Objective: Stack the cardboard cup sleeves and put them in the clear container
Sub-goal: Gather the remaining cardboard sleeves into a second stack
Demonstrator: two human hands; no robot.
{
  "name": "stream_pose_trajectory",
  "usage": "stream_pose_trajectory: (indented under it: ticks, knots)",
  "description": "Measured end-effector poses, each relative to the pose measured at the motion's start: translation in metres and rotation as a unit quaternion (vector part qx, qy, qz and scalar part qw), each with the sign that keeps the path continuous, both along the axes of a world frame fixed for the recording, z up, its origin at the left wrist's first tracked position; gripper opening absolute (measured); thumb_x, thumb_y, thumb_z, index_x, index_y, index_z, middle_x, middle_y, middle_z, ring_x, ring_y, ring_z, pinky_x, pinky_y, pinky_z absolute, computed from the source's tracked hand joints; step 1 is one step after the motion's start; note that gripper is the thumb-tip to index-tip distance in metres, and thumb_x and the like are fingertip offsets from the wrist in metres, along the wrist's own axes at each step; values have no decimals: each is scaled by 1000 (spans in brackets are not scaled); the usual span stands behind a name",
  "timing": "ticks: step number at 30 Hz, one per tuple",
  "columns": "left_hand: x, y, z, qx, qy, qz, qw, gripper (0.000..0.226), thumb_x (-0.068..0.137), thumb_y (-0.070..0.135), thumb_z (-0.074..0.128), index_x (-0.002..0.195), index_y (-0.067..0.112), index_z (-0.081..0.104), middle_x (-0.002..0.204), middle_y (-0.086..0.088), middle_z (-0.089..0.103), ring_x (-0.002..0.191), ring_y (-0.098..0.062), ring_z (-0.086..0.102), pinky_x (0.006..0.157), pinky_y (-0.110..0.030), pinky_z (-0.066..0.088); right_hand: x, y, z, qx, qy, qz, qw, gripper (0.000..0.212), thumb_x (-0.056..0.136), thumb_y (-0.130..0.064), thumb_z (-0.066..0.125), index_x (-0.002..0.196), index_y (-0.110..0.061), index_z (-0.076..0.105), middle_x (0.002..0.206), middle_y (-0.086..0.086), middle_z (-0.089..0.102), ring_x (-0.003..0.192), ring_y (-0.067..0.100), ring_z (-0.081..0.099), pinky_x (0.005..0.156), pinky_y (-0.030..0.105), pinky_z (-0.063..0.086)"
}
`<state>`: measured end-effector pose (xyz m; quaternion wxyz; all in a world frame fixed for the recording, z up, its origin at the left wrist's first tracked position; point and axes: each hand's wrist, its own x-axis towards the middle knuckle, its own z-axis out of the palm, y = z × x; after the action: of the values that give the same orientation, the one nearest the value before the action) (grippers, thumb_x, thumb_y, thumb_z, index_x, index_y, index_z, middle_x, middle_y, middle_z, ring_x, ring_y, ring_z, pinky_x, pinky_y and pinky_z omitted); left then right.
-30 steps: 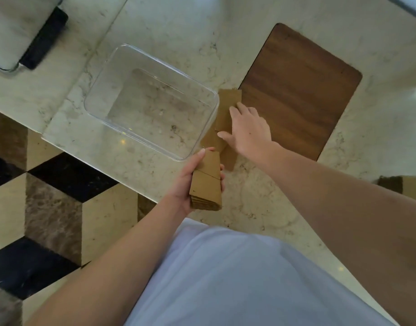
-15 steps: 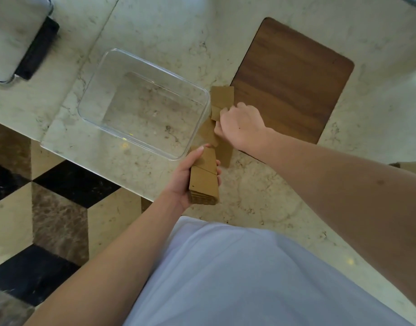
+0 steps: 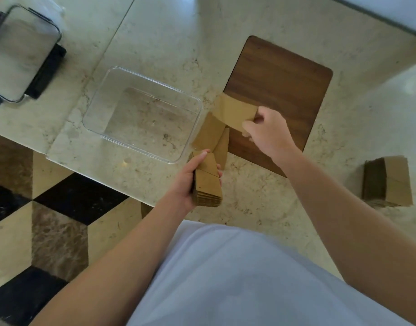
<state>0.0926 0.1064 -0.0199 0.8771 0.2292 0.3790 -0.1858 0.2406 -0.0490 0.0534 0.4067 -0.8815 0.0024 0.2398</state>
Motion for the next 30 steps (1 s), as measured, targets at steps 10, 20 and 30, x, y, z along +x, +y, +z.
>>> stream_pose_trajectory:
  ticks: [10,20,30]
  knots:
    - [0,-20,15,-7,-23,3,1000,51,91,48,66,123,9,67,103,-14,73,80,-25,70,73,-39,57,-69,-54,6,258,308,-77,913,23,99,-13,67,121,-8,68,90,0,72,74,11,67,74,27,56]
    - [-2,-12,24,-8,-122,14,992,56,77,63,68,110,19,81,112,-7,77,95,-21,71,82,-38,58,-97,-51,3,278,257,-103,920,17,96,-17,72,110,-13,65,90,-1,76,76,13,69,75,28,58]
    - [-7,-6,33,86,-79,-147,982,38,68,23,82,106,17,82,100,-20,75,78,-30,72,71,-42,61,-95,-52,10,285,227,-109,925,34,83,-16,86,110,-11,66,92,-2,79,86,20,77,69,26,59]
